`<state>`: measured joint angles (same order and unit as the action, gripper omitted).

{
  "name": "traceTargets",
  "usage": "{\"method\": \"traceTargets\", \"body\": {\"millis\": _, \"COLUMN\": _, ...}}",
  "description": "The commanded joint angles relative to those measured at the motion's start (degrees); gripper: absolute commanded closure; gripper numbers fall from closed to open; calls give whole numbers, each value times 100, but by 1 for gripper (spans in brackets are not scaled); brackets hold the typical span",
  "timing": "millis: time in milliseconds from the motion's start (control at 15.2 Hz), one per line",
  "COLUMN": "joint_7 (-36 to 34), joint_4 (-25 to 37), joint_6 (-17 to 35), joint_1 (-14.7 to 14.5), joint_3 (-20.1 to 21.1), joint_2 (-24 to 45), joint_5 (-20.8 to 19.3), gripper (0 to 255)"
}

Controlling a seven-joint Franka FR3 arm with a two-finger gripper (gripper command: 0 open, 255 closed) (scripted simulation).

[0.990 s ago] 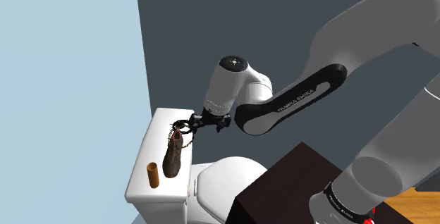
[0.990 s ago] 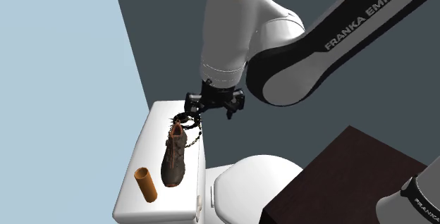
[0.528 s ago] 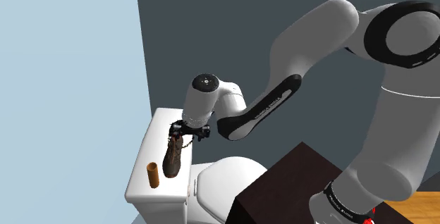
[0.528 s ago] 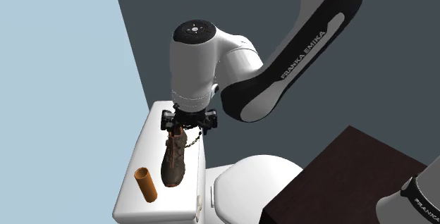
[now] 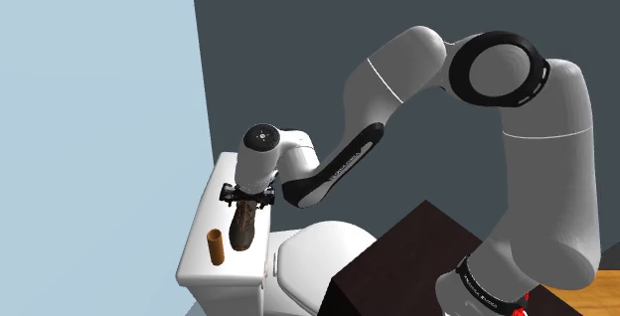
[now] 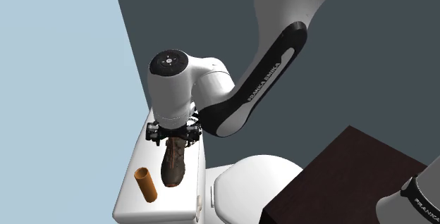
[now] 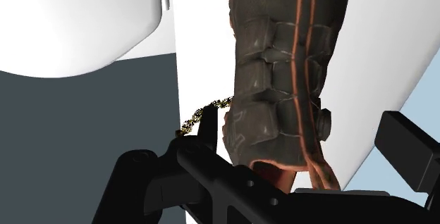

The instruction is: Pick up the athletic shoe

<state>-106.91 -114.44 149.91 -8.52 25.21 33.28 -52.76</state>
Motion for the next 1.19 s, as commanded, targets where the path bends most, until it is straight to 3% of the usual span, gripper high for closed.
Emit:
{"method": "traceTargets", "body": {"millis": 0, "joint_7": -118, "joint_4": 104, "joint_6": 55, "joint_1": -91, "joint_3": -103, "joint_2": 172, "joint_5": -134, "gripper": 0}}
{"method": "traceTargets", "body": {"millis": 330, "joint_7": -307, "joint_4": 195, "joint_6": 176, "joint_1": -212, "joint_3": -262, "joint_2": 398, "joint_5": -345, "gripper": 0}}
{"method": "traceTargets", "body": {"millis": 396, "joint_7": -300, "joint_4": 191, "joint_6": 169, "joint_1": -208, "joint_3": -255, "joint_2": 386, "joint_5": -335, "gripper": 255}}
{"method": "traceTargets", "body": {"millis": 1122, "joint_7": -202, "joint_4": 143, "joint_6": 109, "joint_1": -144, "joint_3": -173, "joint_2": 271, "joint_5": -228, "gripper": 255}}
